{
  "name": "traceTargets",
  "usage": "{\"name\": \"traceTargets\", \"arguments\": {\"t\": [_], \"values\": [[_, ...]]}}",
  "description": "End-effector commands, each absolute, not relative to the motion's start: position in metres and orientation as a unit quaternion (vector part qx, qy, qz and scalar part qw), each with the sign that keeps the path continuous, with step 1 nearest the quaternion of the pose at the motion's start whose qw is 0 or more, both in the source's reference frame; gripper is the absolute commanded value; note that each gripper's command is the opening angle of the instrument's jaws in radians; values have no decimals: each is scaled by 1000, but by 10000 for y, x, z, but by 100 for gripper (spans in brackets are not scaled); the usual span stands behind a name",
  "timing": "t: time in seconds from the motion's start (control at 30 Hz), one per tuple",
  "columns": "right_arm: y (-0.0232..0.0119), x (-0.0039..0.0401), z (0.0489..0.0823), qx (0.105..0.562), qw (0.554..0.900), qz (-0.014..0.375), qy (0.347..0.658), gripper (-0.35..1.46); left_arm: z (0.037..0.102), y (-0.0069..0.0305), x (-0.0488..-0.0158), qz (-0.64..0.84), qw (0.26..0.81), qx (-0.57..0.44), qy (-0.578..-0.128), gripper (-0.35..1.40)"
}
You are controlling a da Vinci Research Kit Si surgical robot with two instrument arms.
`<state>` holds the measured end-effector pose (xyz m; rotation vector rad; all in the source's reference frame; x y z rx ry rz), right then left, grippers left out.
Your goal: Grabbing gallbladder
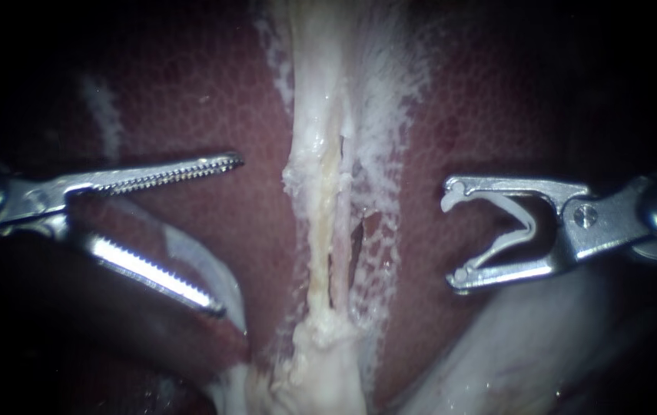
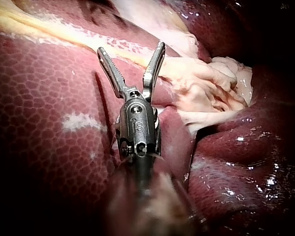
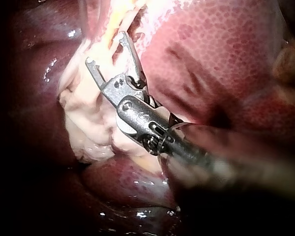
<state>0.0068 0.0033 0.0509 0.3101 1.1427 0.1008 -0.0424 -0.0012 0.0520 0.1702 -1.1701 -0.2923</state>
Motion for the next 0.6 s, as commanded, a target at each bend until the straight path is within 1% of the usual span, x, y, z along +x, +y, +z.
{"name": "traceTargets", "arguments": {"t": [0.03,0.27,0.6], "values": [[33,68,509,146,829,47,538,59,520,-12,-424,-137,820,80,-550,94],[33,68,511,145,829,47,538,59,523,-5,-434,-137,821,78,-549,94],[32,68,512,144,829,48,538,59,553,16,-459,-163,817,88,-545,94]]}}
